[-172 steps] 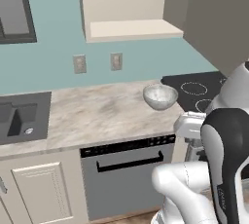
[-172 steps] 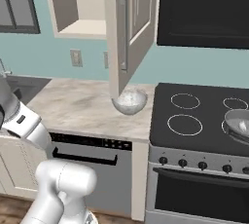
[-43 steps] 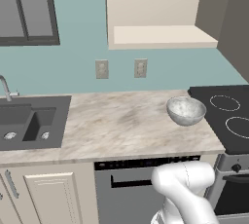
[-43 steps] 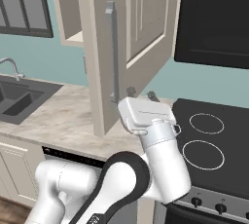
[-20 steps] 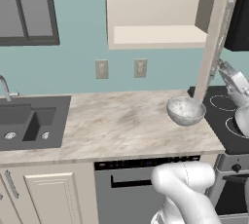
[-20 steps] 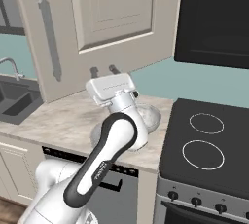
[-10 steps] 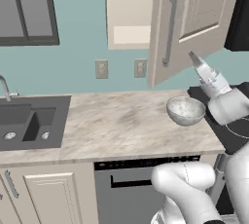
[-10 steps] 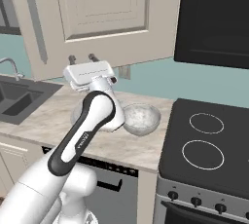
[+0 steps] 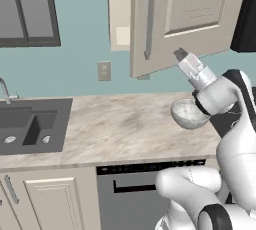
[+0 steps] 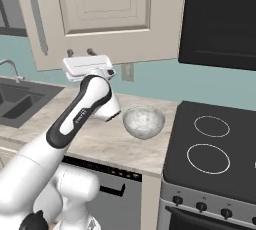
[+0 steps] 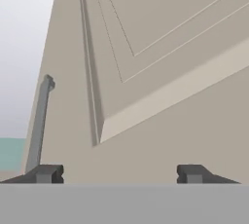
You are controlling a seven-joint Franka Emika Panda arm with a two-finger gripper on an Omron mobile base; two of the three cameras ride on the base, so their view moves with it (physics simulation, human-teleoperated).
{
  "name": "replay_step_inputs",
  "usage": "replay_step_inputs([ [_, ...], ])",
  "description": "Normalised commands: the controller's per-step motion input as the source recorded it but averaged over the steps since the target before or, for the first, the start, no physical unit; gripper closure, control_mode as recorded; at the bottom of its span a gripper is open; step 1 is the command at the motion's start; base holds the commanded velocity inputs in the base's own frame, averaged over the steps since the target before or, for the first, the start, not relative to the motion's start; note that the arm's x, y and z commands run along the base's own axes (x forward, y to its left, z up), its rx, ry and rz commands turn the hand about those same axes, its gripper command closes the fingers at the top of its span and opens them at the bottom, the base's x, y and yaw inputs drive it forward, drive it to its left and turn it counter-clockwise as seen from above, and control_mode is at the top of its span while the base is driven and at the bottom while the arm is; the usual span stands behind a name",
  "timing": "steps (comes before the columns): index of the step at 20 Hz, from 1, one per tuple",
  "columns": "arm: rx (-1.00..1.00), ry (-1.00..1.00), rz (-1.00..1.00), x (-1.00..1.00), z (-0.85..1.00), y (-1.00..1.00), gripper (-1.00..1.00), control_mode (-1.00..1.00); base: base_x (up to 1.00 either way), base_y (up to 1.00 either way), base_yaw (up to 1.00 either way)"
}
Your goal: Open the cabinet and move the ladle to the pot. Then close the cabinet.
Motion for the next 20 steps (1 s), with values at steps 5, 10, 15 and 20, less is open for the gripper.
replay_step_inputs([
  [5, -0.07, 0.05, -0.15, 0.67, 0.00, 0.43, -1.00, -1.00, 0.00, 0.00, 0.00],
  [10, -0.06, 0.11, -0.22, 0.76, 0.00, 0.43, -1.00, -1.00, 0.00, 0.00, 0.00],
  [15, -0.06, 0.12, -0.26, 0.75, 0.00, 0.45, -1.00, -1.00, 0.00, 0.00, 0.00],
  [20, -0.05, 0.11, -0.27, 0.60, 0.00, 0.39, -1.00, -1.00, 0.00, 0.00, 0.00],
])
